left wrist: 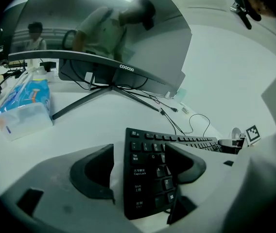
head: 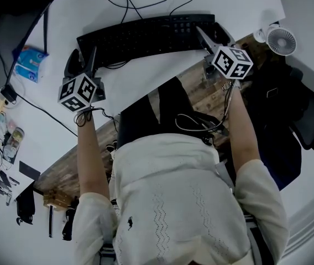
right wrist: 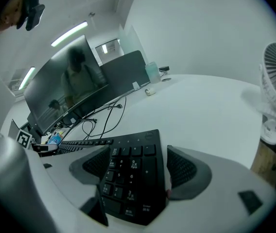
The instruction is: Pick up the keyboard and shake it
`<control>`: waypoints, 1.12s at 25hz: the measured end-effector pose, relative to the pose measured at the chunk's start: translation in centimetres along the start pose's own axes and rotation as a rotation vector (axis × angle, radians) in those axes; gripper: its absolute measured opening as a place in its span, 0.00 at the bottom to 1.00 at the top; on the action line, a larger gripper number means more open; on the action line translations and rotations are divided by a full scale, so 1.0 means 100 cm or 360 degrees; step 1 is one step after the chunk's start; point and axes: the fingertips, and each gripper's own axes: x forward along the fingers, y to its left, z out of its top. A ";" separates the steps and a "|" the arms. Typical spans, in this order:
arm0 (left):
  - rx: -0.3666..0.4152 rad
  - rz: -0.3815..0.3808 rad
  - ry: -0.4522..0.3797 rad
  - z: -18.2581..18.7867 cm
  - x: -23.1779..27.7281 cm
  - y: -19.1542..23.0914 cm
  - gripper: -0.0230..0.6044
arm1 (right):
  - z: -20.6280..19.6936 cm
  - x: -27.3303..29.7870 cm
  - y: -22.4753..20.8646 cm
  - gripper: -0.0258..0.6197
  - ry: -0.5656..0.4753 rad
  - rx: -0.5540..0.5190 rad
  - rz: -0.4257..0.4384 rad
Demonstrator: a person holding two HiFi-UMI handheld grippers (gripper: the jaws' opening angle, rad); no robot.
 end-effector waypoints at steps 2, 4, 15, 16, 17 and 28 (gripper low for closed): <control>-0.0009 -0.0037 -0.0012 0.003 0.003 -0.002 0.53 | -0.001 0.003 0.002 0.60 0.0019 -0.0005 0.0008; 0.0000 -0.0071 -0.0005 0.005 0.008 -0.006 0.53 | 0.000 0.007 0.003 0.60 0.0033 -0.0009 0.0010; 0.0017 -0.0070 0.0069 0.004 0.023 -0.014 0.54 | 0.002 0.010 0.000 0.59 0.0007 0.0000 -0.0055; 0.0020 -0.0062 0.0074 0.003 0.023 -0.013 0.54 | 0.001 0.011 0.000 0.59 0.0007 -0.0002 -0.0062; 0.0021 -0.0052 0.0076 0.003 0.023 -0.013 0.54 | 0.001 0.011 0.000 0.60 0.0009 -0.0005 -0.0067; 0.0025 0.0053 0.0027 0.006 0.009 -0.015 0.55 | -0.003 0.003 0.007 0.60 0.0021 -0.0004 -0.0073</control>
